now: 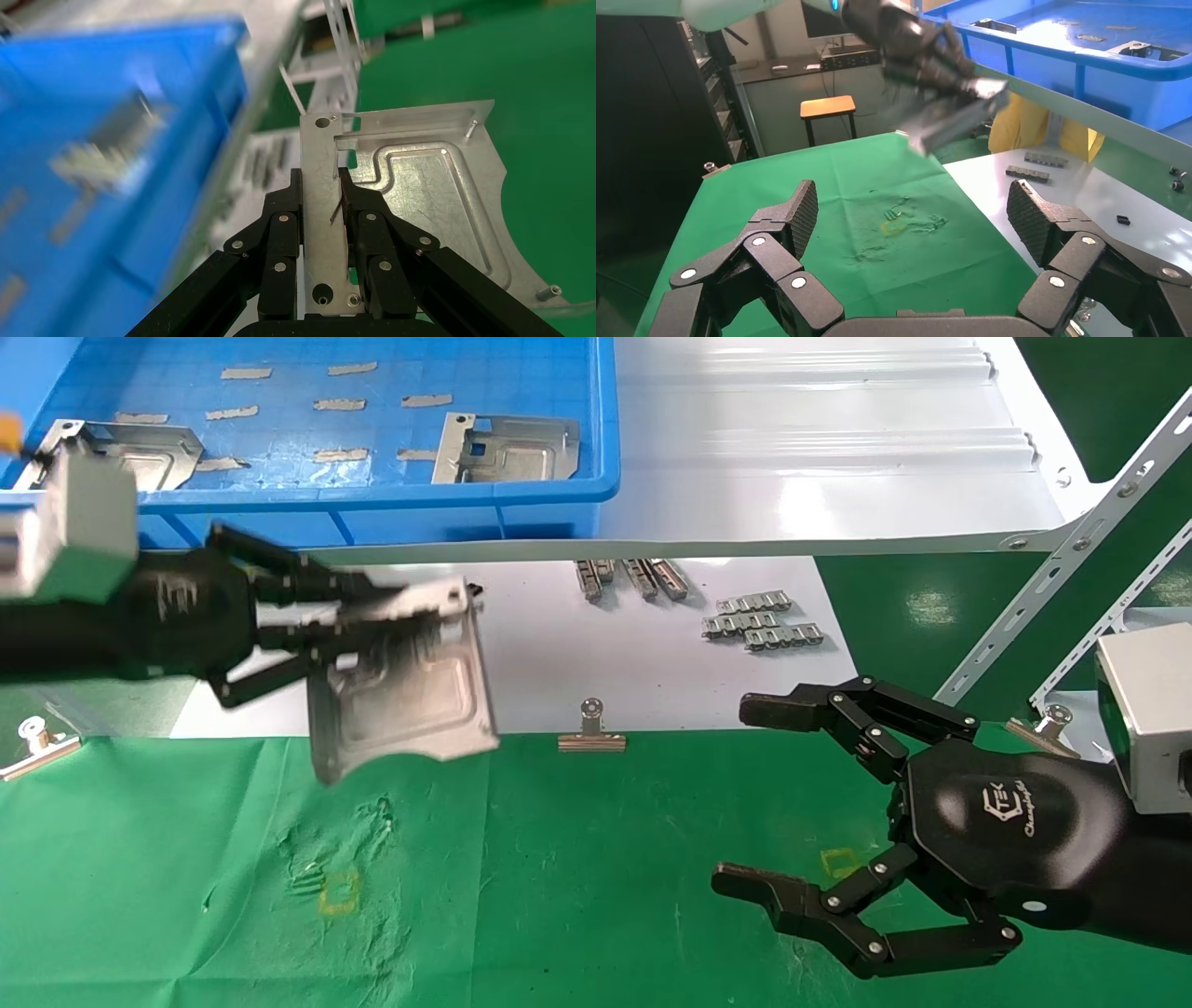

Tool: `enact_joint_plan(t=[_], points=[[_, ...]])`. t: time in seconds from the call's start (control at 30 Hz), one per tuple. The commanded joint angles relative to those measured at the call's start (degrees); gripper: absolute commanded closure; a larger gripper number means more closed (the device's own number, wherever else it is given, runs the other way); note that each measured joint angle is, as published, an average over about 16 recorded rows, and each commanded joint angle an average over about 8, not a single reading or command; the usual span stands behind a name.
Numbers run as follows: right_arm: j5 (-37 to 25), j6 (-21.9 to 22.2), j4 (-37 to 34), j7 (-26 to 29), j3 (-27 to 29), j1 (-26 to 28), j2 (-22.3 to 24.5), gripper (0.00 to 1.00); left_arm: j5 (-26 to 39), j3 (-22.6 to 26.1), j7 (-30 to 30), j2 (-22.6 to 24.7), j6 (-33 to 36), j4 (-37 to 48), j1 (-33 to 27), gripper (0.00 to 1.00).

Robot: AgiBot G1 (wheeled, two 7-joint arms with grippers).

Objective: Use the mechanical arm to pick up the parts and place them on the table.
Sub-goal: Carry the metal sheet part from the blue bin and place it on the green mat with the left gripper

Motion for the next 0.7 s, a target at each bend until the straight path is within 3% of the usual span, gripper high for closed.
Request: enact_joint_plan(t=[0.03,0.53,0.57,0.7], points=[[0.00,0.00,0.00,0.00,0.00,0.00,0.00,0.00,-0.22,1.52,1.73,-1.10,-0.32,-0.70,1.51,1.00],[0.00,0.00,0.00,0.00,0.00,0.00,0.00,0.00,7.18,8.62,21.41,1.14,-0.85,11.16,6.41,0.99],[0.00,0.00,0.00,0.00,0.00,0.00,0.00,0.00,7.13,8.74,22.22,1.33,-0.94,12.09,6.64,0.94],[0.00,0.00,0.00,0.00,0.00,0.00,0.00,0.00,7.16,9.12,25.32,2.11,-1.74,15.61,7.38,0.44]])
